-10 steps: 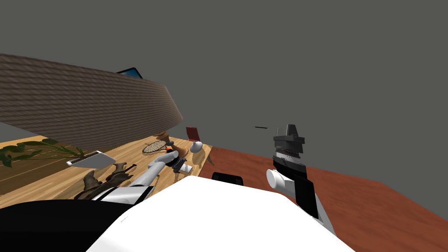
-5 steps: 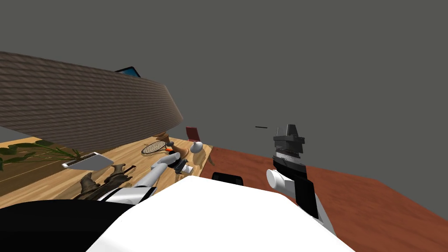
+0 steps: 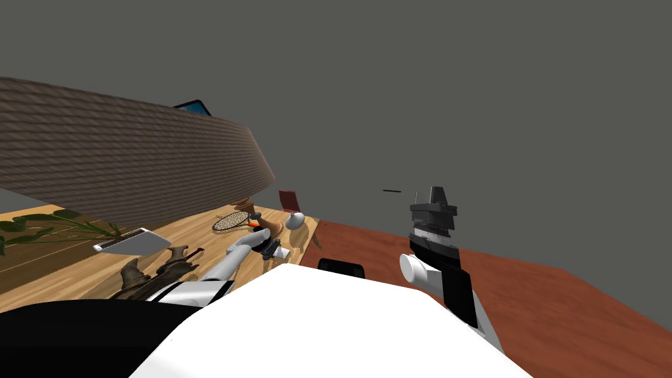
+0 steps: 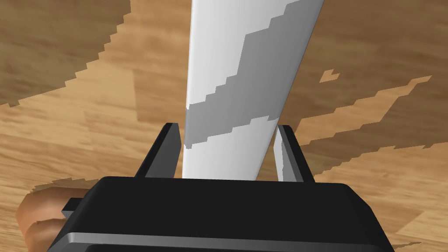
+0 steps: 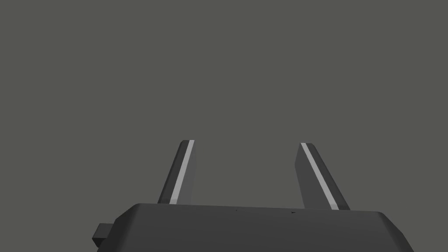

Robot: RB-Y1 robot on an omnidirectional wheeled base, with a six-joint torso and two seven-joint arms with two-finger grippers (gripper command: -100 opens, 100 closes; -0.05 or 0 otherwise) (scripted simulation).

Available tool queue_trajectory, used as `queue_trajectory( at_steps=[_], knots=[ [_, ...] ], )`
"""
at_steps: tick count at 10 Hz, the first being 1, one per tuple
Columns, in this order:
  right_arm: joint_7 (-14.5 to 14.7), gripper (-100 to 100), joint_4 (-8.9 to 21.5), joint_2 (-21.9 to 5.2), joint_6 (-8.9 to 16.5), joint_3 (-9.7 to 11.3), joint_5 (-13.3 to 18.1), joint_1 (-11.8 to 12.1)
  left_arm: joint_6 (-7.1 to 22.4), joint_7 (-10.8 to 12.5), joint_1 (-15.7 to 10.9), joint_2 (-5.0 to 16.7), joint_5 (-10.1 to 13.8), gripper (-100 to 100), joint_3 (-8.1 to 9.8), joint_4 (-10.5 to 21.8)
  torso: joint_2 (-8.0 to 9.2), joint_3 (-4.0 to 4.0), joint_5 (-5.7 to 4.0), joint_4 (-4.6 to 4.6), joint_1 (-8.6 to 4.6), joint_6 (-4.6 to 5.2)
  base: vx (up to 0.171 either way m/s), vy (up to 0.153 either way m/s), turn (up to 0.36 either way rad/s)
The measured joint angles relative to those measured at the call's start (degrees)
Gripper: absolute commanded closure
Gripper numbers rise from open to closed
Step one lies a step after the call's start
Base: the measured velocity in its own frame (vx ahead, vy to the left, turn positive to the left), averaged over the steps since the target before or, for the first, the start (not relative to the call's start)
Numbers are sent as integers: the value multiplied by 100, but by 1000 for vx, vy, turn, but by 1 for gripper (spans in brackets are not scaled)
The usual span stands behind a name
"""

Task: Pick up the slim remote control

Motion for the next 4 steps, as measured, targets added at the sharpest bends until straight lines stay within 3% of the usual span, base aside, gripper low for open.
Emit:
queue_trajectory(
  at_steps=[1,3,4],
  knots=[
    [0,0,0,0,0,0,0,0,0,0,0,0,0,100,0,0,0,0,0,0,0,0,9,-39,40],
    [0,0,0,0,0,0,0,0,149,-62,-19,162,107,100,50,-44,-2,-1,-7,0,-24,-2,8,-44,35],
    [0,0,0,0,0,0,0,0,169,-60,-21,170,111,0,53,-50,-1,-1,-4,-1,-16,0,0,-5,-1]
  ],
)
